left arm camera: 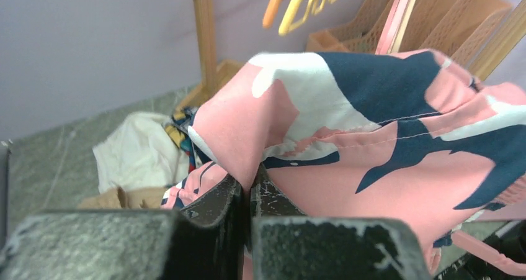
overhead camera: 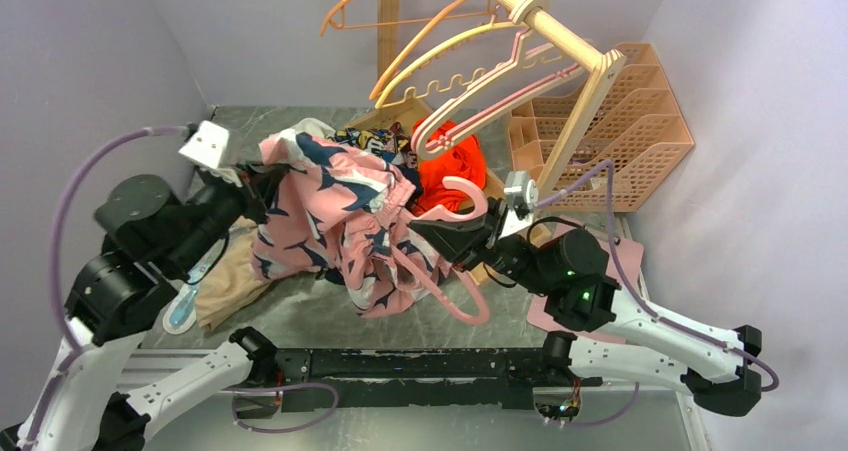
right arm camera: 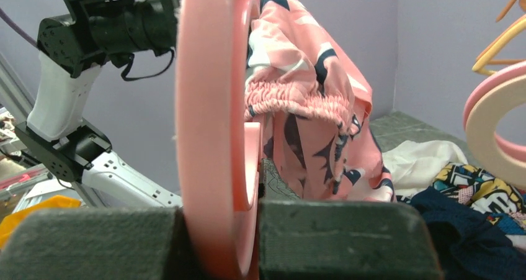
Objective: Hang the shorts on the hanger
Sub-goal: Hang the shorts on the hanger.
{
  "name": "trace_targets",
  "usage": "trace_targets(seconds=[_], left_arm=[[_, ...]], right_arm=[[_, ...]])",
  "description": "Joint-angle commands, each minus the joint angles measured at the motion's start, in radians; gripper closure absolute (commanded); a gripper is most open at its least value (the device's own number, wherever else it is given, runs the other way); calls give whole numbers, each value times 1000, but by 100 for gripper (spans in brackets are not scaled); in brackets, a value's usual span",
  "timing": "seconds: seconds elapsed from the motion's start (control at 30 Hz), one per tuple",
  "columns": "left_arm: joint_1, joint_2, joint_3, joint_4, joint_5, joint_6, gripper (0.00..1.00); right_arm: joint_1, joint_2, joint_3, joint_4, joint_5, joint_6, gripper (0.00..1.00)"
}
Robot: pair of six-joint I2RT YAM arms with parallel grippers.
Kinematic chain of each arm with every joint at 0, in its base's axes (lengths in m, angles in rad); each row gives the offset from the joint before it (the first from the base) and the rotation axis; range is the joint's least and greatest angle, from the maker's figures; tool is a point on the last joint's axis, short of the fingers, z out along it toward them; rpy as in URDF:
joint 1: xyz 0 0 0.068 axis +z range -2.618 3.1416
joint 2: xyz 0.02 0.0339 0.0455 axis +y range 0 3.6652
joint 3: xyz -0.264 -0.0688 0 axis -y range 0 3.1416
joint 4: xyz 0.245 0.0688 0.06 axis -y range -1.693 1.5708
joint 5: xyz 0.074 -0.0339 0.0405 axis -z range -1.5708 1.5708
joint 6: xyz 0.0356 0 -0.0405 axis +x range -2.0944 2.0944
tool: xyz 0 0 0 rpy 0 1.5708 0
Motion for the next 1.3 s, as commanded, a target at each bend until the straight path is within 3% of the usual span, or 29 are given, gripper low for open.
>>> trace_targets(seconds=[0.0,0.2,0.43,0.5,0.6,0.63,0.73,0.9,1.07,1.17,1.27], left_arm=[[5,-30,128,132,-19,83,93],[5,5,235,172,-4,127,93],[5,80,244,118,124,108,92],[5,108,248,93,135,101,72],[5,138,277,46,125,95,27],[5,142,291,32,106,94,18],[5,120,318,15,38,105,3],[5,32,350,-18,-16,109,0],[5,-67,359,-51,15,104,2],[5,-82,366,-38,124,113,2],[5,-33,388,-24,341,124,3]], right_arm=[[3,-35,57,-65,-43,-44,100],[3,-4,119,-135,-125,-63,100],[4,33,130,-78,-200,-36,100],[3,32,103,-10,-201,-19,100],[3,22,61,70,-182,0,100],[4,17,51,87,-171,4,100],[3,-1,32,117,-132,5,100],[4,-42,21,111,-36,-35,100],[4,-39,67,1,-23,-108,100],[4,-27,92,-59,-36,-152,100],[3,-8,113,-128,-67,-204,100]])
